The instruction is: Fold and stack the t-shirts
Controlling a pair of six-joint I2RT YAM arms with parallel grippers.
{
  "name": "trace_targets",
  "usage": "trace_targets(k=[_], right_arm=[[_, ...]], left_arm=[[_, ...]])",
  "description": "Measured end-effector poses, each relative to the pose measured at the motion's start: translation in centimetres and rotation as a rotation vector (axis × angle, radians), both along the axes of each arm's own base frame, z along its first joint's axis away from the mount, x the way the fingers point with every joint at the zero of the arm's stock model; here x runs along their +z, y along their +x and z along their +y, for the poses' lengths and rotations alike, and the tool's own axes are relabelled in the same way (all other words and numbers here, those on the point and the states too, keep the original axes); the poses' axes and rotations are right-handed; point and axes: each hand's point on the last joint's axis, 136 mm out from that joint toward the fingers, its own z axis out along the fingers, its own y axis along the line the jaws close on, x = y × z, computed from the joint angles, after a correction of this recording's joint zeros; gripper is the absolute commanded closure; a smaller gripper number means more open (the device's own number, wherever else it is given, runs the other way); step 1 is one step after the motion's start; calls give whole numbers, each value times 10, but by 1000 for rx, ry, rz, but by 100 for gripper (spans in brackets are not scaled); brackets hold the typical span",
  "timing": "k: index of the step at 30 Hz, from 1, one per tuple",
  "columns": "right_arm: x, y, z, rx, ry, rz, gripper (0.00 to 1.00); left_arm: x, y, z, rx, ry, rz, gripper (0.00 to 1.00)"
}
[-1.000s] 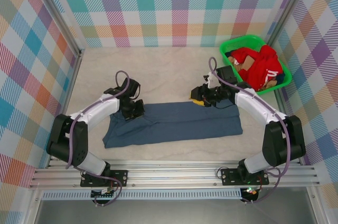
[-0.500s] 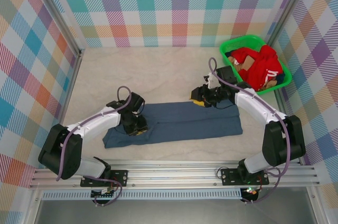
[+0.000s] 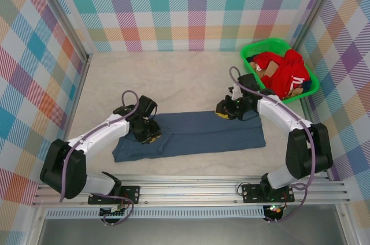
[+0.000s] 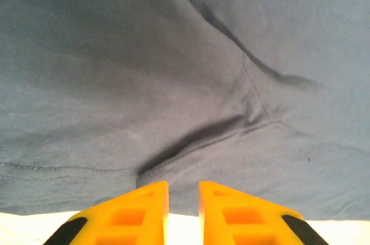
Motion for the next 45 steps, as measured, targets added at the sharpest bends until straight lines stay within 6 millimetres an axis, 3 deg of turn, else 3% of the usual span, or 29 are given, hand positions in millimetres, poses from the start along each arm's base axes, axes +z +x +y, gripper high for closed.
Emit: trace_targets(k=[5,13,25,29,32,38,40,42,45], right_arm=[[-22,5,-37,-96,-96,73,78],[-18,6,-37,-95,-110,71,78],[-17,6,-36,-92,-104,71,77],[-17,6,-36,-92,-103,71,77],[-15,7,-35,-92,-103,68,77],[-15,7,-35,-92,-101,66,77],[-14,7,-35,-92,-99,64,77],[-14,8,-34,-91,-96,64,76],[-13,7,-34,-88,-92,65,76]], left_arm=[[-27,8,-4,64,55,74,91],[-43,-4,-26,-4,89,106,94],[-48,-12,-65,-104,89,118,95],[-53,-15,-64,-106,100,137,95],[-46,-11,-65,-103,95,110,94],[12,3,-55,-60,36,-56,93],[21,7,-47,-32,28,-77,94],[15,10,-35,0,43,-67,94],[-12,3,-18,22,102,4,95]])
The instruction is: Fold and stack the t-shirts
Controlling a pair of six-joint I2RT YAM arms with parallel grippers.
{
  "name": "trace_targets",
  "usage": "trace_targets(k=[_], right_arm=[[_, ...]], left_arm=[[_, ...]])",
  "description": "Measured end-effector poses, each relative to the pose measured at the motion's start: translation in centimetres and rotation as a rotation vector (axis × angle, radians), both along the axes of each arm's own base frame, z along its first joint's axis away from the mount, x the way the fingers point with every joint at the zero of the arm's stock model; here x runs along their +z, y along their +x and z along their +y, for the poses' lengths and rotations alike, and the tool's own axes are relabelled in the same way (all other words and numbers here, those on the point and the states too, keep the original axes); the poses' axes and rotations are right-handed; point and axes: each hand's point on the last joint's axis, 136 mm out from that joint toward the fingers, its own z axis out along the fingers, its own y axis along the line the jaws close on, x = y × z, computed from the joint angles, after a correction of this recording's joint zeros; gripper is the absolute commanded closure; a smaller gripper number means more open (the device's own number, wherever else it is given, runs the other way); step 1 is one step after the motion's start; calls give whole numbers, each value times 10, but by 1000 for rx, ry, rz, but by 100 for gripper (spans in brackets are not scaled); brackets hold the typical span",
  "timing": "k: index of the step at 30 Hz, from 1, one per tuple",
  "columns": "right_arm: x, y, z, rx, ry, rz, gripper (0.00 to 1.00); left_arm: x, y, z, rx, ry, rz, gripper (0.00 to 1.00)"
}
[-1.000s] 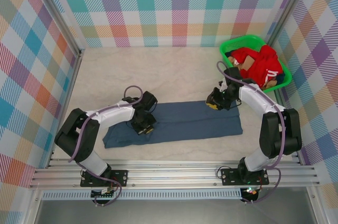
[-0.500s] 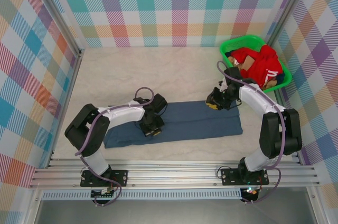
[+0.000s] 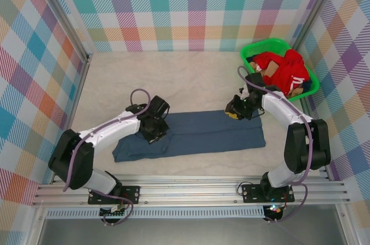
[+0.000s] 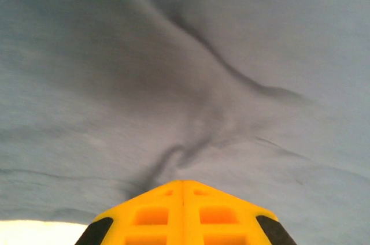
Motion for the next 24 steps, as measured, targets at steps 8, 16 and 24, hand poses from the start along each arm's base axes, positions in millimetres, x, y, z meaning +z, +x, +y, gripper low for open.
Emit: trace_targets(k=[8,16,24], right_arm=[[3,2,1,0,3,-9,76],[3,3,1,0,3,-9,76],[3,3,1,1,3,-9,75]], left_arm=[[-34,-18,0,-43,45,102,96],[-42,-32,-19,-114,34,134,98],[-42,-30,-25,-129,33,144,95]])
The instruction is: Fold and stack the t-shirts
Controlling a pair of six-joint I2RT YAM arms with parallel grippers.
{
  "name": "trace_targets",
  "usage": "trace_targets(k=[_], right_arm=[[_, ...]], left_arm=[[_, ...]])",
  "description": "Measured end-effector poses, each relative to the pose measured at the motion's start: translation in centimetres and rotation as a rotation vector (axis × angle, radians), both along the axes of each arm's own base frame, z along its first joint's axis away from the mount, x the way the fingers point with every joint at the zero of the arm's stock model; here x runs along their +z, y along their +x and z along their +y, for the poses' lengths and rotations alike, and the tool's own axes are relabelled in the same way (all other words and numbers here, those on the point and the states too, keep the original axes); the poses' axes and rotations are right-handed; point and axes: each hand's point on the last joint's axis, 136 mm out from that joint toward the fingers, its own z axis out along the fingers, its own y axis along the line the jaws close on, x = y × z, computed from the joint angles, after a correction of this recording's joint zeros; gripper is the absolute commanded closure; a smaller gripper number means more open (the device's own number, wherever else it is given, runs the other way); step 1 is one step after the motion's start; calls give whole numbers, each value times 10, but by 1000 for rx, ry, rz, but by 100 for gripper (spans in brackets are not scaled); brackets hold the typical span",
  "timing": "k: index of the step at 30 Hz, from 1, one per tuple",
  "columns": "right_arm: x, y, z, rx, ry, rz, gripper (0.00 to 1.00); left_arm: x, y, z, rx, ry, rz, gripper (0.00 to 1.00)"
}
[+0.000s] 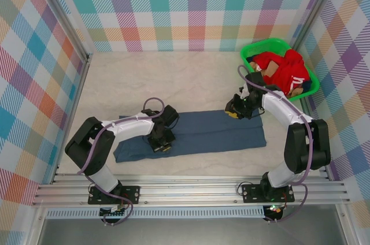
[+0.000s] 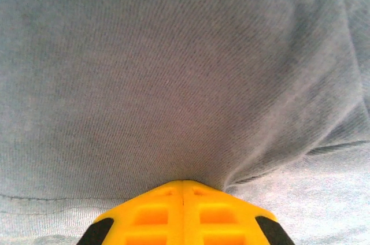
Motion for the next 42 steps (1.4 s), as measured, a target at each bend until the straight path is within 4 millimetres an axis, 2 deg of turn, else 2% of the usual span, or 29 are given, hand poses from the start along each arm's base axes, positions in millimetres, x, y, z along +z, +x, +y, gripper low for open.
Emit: trace_targets(k=[2,6,8,10,14,20,26,30,33,35,37,42], right_arm=[[0,0,-1,2,-4,-2,76],[-8,0,-8,1,-34,13,74],[-21,0,-16,-15,-68,53,74],[-36,1,-23,-25,-111,106,74],[-59,4,-37,-32,-203,183,74],[-72,-1,-54,-36,-308,233,74],[-79,-4,-64,-36,-368,262,74],[-91,-9,-64,-26,-382,304,73],[-92,-11,-62,-26,-383,311,73],[-92,-14,-57,-28,-376,319,73],[-93,-19,-49,-40,-358,326,73],[-93,-48,-32,-146,-289,375,72]], left_arm=[[3,2,2,-4,17,-11,86],[33,12,16,31,60,-92,83],[53,16,25,84,37,-135,82],[62,22,36,153,25,-151,82],[53,43,73,307,80,-133,82],[34,65,118,445,169,-93,86],[14,84,142,469,211,-59,87],[3,110,141,434,219,-51,87],[3,145,133,404,208,-77,87],[4,178,124,389,183,-115,86],[6,218,113,378,144,-167,87],[13,337,71,371,-21,-345,86]])
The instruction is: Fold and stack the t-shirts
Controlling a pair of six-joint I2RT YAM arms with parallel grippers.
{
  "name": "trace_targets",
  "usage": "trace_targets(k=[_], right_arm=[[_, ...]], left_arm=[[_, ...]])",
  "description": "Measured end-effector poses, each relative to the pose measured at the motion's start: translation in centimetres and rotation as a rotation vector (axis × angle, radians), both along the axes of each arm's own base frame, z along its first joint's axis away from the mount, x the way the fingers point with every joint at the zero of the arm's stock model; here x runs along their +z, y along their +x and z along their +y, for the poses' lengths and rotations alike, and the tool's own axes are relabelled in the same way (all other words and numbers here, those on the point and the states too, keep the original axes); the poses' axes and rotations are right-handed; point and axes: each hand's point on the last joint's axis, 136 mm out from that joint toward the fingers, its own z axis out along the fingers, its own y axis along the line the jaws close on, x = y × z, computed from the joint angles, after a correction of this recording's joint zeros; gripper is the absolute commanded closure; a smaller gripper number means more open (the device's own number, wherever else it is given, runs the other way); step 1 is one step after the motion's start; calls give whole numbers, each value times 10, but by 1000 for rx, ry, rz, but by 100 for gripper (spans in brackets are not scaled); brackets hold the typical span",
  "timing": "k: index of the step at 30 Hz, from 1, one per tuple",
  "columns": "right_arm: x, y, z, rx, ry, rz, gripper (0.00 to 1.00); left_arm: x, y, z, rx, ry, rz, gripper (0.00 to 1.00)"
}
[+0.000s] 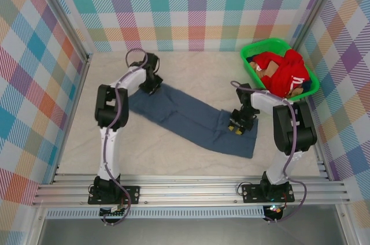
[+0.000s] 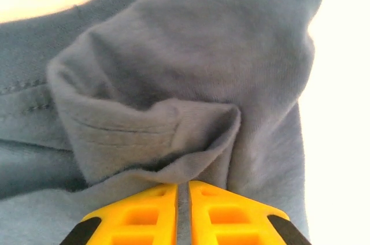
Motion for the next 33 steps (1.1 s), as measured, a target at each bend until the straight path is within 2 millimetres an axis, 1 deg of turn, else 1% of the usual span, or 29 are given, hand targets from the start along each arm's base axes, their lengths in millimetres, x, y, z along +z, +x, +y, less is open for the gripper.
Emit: trace_targets(k=[2,4,5,6,7,9,11,13,14,15,17,18,20,21,23,24,25,26,27,28,29,30,33], right_arm=[[0,-16,8,-88,32,21,71],[-2,-31,21,-175,74,57,70],[-2,-38,31,-216,103,76,70],[-1,-42,41,-244,130,93,70],[-1,-45,55,-267,161,114,70],[1,-49,79,-283,202,161,70],[3,-51,102,-284,224,207,69],[7,-47,117,-277,235,210,65],[12,-46,122,-271,240,207,64],[18,-42,125,-270,244,201,63],[34,-29,128,-269,254,166,62],[42,-21,129,-264,262,142,61],[63,-5,129,-248,278,79,59],[72,2,129,-233,288,47,59],[91,21,130,-167,313,-47,60],[98,30,130,-129,317,-88,61],[104,42,132,-76,318,-141,61],[110,54,135,-18,323,-193,61],[113,65,138,42,325,-241,62],[114,75,140,95,324,-283,62],[112,85,143,154,319,-322,62],[107,92,145,203,314,-347,63],[84,105,148,327,290,-370,65]], left_arm=[[4,49,-24,-20,-70,-102,86],[7,90,-47,-35,-151,-200,87],[9,108,-60,-42,-200,-254,86],[9,119,-69,-43,-240,-291,86],[11,130,-80,-45,-292,-333,83],[16,139,-94,-43,-360,-382,77],[20,141,-99,-37,-393,-393,68],[26,141,-100,-45,-392,-399,61],[29,138,-99,-48,-382,-391,57],[33,135,-96,-54,-364,-383,56],[51,127,-88,-61,-321,-371,56],[64,121,-83,-64,-298,-369,57],[101,106,-68,-59,-256,-366,62],[119,97,-62,-55,-246,-368,64],[164,71,-45,-46,-229,-383,68],[176,58,-38,-38,-226,-380,69],[188,41,-31,-29,-224,-375,70],[192,26,-25,-16,-224,-367,71],[189,13,-21,-5,-222,-349,71],[180,1,-15,13,-220,-321,71],[164,-10,-11,27,-214,-283,71],[147,-16,-7,42,-207,-249,71],[73,-29,-5,72,-186,-104,72]])
